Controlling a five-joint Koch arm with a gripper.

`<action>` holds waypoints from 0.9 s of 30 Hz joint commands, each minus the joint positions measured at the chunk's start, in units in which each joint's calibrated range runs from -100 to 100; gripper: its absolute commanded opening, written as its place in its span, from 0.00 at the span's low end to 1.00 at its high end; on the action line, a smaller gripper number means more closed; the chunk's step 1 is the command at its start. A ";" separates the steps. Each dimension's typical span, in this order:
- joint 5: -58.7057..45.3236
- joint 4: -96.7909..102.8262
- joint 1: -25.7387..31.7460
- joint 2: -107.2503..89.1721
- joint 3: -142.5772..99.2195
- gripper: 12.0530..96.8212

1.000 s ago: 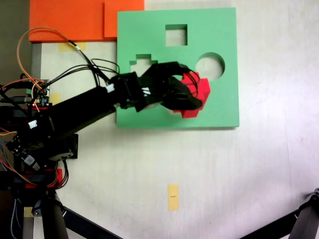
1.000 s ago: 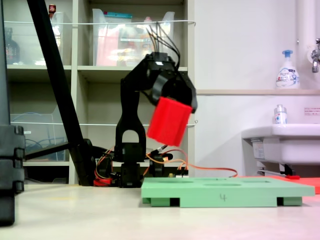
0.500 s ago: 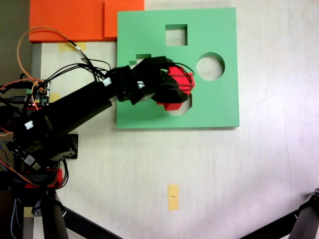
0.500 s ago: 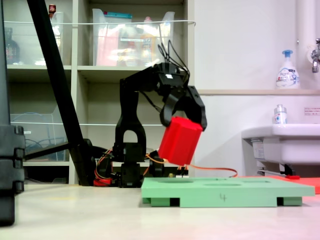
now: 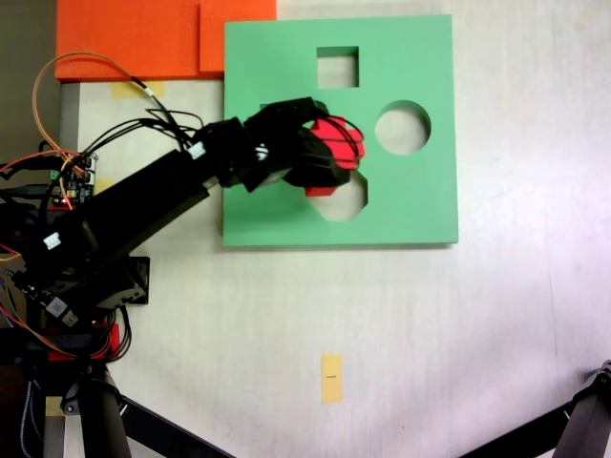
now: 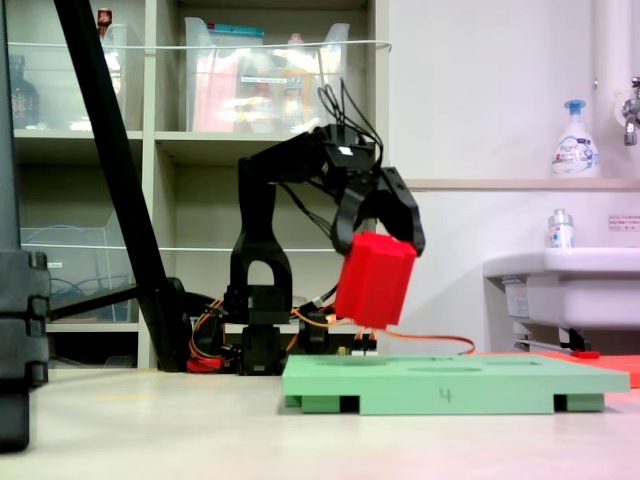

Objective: Put the cross columnar block into the corresponding hole

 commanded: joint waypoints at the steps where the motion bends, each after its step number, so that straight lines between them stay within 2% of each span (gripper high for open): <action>1: 1.03 5.60 0.63 -3.13 1.48 0.30; 27: 5.03 5.60 4.93 -4.67 -6.89 0.30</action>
